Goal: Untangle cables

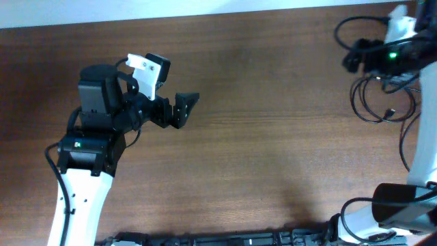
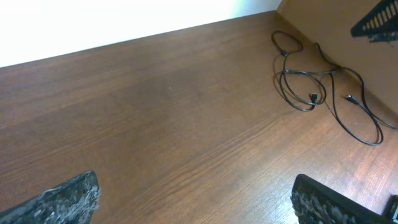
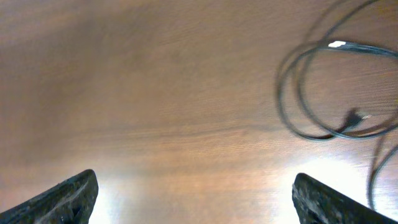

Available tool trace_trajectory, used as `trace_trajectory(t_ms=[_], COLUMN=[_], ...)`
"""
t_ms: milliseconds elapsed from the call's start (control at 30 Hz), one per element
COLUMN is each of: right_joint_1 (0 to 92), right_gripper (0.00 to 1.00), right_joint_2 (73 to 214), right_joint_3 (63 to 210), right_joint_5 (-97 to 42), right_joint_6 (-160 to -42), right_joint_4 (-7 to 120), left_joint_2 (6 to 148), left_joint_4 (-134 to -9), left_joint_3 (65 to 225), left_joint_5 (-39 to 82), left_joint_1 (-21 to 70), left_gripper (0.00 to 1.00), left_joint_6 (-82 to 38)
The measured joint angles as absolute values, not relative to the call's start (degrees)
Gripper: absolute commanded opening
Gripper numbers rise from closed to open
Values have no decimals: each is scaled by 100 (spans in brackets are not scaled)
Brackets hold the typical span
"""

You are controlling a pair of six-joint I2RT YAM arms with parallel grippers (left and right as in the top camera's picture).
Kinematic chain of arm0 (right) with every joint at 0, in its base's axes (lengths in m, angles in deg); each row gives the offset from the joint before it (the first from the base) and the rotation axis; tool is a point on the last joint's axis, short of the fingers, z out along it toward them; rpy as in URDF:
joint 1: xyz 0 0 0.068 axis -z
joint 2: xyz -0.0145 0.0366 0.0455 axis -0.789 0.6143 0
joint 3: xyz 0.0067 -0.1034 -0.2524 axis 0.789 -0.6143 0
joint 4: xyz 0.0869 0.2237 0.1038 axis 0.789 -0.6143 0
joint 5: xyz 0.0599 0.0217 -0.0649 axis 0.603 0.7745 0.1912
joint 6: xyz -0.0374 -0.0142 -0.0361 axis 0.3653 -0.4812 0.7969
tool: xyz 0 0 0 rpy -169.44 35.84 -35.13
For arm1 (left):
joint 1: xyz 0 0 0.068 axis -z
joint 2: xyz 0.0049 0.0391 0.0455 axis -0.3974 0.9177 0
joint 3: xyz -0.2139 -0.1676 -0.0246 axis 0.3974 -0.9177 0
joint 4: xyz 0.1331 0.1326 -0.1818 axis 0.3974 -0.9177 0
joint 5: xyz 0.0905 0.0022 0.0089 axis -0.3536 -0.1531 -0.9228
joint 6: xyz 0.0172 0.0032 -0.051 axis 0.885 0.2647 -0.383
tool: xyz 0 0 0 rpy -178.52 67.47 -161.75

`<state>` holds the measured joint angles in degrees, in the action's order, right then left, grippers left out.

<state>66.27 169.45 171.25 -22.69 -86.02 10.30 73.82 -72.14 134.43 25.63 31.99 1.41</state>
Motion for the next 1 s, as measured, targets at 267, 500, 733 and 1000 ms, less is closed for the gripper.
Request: trace_trajectory(t_ms=[267, 500, 733, 1000], right_joint_1=[5578, 5348, 5348, 5337], right_gripper=[99, 99, 99, 99], right_joint_2=[16945, 16945, 16980, 17152], right_joint_3=[17125, 17125, 17125, 17125], right_joint_5=[-2251, -2422, -2533, -2533], right_joint_6=[-9337, -9468, -9481, -9487], right_joint_4=[803, 807, 1496, 2534], left_joint_2=[7382, 7382, 7382, 7382], left_joint_4=[-7214, -7214, -7214, -7216], left_joint_3=[13443, 13443, 13443, 13443], left_joint_5=[2561, 2563, 2563, 2563], left_joint_1=[3199, 3199, 3197, 3199], left_gripper=[99, 99, 99, 99], left_joint_6=[141, 141, 141, 141])
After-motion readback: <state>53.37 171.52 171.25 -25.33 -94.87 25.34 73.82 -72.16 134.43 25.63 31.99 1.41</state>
